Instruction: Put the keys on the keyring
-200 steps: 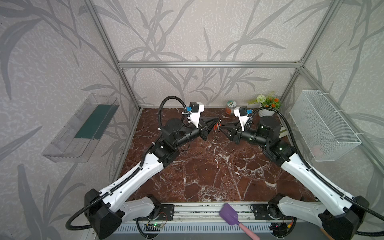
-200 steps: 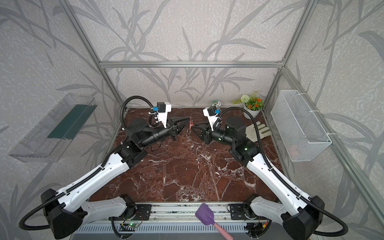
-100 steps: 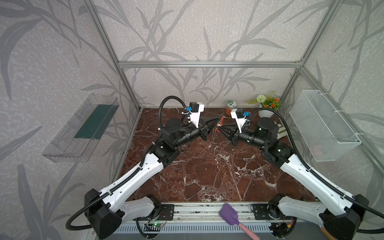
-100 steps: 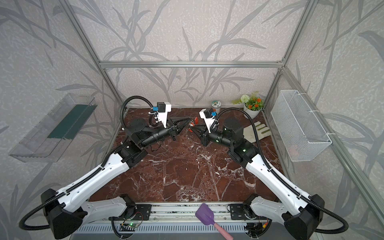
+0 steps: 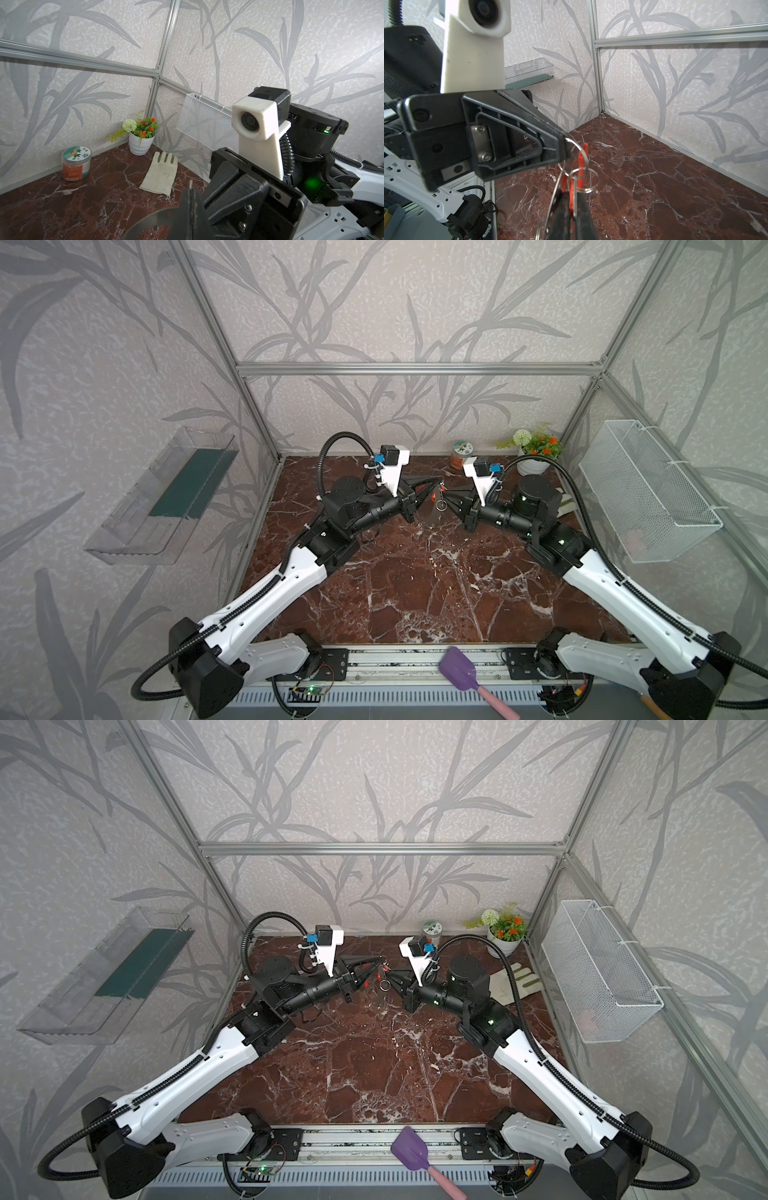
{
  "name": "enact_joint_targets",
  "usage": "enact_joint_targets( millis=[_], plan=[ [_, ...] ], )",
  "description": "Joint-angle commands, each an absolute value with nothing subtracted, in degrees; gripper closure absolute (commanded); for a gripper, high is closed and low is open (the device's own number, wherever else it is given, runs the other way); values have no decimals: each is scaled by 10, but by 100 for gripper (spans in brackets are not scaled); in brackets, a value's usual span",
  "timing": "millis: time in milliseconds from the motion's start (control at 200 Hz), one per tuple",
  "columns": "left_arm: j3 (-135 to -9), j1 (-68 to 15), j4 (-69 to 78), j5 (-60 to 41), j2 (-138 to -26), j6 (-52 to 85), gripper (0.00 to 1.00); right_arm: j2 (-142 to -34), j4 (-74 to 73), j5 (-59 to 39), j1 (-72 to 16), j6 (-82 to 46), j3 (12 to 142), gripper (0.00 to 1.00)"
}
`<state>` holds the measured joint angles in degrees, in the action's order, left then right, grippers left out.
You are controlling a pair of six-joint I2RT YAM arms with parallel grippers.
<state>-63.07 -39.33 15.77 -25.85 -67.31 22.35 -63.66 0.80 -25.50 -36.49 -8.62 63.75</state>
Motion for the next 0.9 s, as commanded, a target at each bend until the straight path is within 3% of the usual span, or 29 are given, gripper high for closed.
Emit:
enact_joint_targets(
  millis=[0, 895],
  plan=[
    [-650, -393, 159, -273, -669, 213, 100, -632, 8, -262, -367, -70, 666, 100],
    [-670, -383, 67, -274, -666, 145, 100, -628, 120, -273, -346, -8, 712, 100]
  ],
)
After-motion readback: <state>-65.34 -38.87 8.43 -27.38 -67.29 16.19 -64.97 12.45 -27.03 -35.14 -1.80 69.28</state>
